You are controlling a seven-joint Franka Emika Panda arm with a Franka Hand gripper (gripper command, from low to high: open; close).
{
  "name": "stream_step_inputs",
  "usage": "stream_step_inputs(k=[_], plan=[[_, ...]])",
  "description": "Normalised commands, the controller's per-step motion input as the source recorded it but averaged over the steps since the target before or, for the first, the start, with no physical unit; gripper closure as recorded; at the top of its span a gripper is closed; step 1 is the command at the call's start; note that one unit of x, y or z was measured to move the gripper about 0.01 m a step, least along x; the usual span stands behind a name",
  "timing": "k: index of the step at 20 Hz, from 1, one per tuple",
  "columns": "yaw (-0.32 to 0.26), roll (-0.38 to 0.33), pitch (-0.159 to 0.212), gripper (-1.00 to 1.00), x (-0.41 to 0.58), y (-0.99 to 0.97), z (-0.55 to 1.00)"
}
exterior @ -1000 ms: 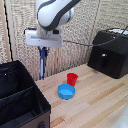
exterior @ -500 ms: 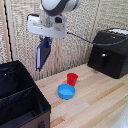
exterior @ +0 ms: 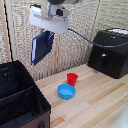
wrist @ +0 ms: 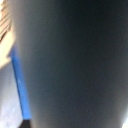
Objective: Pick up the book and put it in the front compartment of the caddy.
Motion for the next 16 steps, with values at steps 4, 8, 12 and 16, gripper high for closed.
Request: stream_step_inputs(k=[4,8,12,16], plan=[[-0.151,0.000,0.026,1.00,-0.105,0.59,0.06],[-0.062,0.033,0.026,1.00,-0.268,0.70,0.09],[-0.002,0.094,0.009,1.00,-0.439,0.70,0.33],[0.000,0.100,0.000,1.00,-0.539,0.65,0.53]])
